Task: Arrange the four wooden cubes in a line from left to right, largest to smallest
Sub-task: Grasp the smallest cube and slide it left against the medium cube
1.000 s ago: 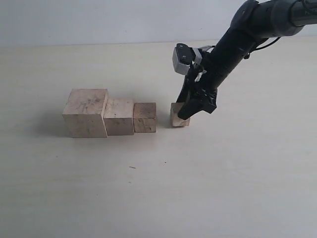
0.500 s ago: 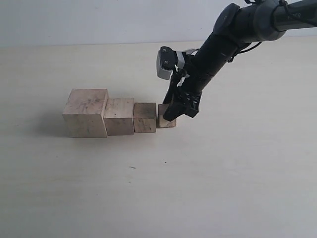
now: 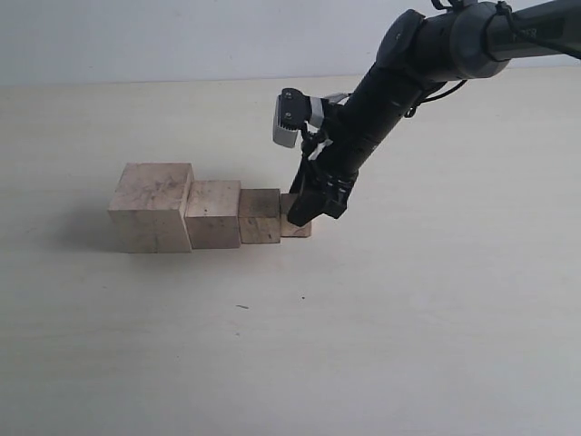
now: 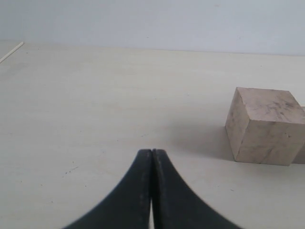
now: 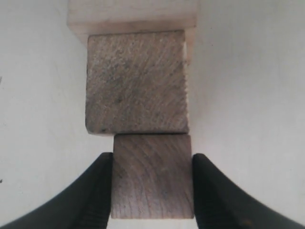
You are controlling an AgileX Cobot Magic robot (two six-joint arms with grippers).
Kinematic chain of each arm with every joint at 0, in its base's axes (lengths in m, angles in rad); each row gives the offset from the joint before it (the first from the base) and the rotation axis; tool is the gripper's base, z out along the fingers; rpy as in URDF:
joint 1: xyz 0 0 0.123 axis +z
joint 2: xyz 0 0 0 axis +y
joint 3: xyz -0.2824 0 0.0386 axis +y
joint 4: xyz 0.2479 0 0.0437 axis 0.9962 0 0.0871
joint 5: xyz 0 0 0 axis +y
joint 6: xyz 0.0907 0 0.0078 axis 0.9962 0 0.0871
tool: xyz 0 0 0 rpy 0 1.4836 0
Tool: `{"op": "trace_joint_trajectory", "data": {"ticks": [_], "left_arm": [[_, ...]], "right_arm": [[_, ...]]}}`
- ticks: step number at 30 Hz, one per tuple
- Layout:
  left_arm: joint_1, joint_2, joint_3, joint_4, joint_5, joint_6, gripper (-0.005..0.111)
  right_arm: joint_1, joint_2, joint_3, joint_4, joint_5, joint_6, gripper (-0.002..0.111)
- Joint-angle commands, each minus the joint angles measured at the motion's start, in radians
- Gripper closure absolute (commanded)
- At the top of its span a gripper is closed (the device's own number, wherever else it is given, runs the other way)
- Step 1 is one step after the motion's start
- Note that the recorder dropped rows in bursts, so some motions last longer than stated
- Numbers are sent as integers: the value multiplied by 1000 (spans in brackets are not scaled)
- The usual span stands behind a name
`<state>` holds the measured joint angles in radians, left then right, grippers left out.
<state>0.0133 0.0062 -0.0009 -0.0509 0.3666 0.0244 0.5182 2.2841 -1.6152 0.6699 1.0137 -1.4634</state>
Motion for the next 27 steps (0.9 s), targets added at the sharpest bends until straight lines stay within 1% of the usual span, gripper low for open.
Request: {"op": "trace_joint_trajectory", "data": {"ticks": [1,3,5,15,20,22,27], "left_arm": [[-6,-6,1,-8,-14,1,107],[-6,-6,1,-8,-14,1,107],[-6,-6,1,-8,-14,1,107],[-6,-6,1,-8,-14,1,107],[-6,-6,1,-8,-14,1,107],[-6,-6,1,-8,-14,1,107],[-6,-6,1,-8,-14,1,107]], "right_arm": [[6,20,6,-26,0,35,108],[6,20,6,-26,0,33,106],[6,20,6,-26,0,33,100],[6,20,6,-24,2,-2,56],[6,20,6,-9,-3,-2,38],[6,18,6,-6,-12,-2,35],[6,-2,4,-18,-19,9,35]]}}
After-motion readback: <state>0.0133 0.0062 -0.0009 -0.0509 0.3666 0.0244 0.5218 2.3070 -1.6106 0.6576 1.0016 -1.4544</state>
